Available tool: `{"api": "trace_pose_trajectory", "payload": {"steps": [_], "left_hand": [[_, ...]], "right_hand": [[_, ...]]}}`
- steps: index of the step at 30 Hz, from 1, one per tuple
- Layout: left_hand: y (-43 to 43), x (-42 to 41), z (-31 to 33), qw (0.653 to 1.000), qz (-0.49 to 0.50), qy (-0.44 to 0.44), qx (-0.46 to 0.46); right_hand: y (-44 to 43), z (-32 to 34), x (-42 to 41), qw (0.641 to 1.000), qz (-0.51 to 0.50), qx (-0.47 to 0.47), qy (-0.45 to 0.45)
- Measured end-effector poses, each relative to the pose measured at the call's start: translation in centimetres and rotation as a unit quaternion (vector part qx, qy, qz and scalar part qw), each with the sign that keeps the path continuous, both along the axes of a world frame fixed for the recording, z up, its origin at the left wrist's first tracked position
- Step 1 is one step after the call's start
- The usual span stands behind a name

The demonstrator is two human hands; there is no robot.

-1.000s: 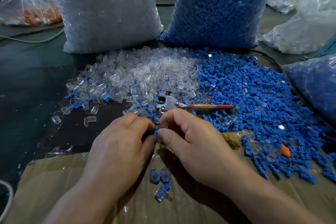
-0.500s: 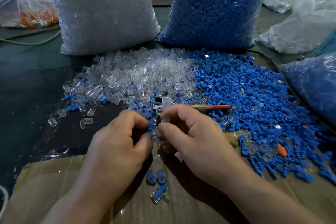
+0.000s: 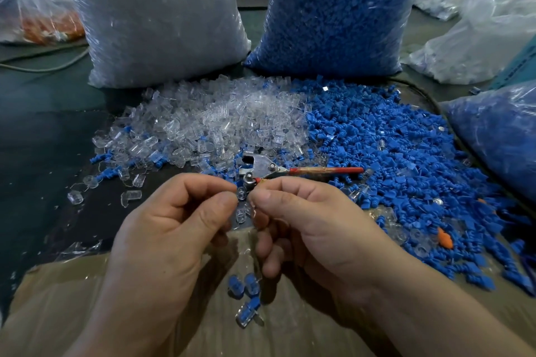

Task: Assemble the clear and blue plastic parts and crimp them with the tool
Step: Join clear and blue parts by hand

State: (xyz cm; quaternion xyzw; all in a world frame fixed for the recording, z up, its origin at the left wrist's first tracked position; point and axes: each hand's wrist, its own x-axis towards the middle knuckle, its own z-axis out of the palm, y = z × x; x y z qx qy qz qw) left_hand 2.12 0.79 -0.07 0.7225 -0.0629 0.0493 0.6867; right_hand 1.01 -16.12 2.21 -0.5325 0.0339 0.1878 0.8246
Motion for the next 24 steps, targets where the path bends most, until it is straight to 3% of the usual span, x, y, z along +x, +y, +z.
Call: {"api": "trace_pose_trajectory", "payload": {"steps": [10, 16, 24], "left_hand": [[-0.1, -0.5, 0.5, 1.000, 0.005, -0.017, 0.021], [-0.3, -0.8, 1.3, 0.999, 0.025, -0.045, 0.017], [-0.7, -0.8, 1.5, 0.984, 0.017, -0.134, 0.116]], "right_hand": [[-0.2, 0.2, 0.0, 0.995, 0.044, 0.094, 0.001], [-0.2, 0.2, -0.1, 0.993, 0.070, 0.092, 0.001], [-0.3, -0.1, 0.0, 0.996, 0.062, 0.068, -0.003]]}}
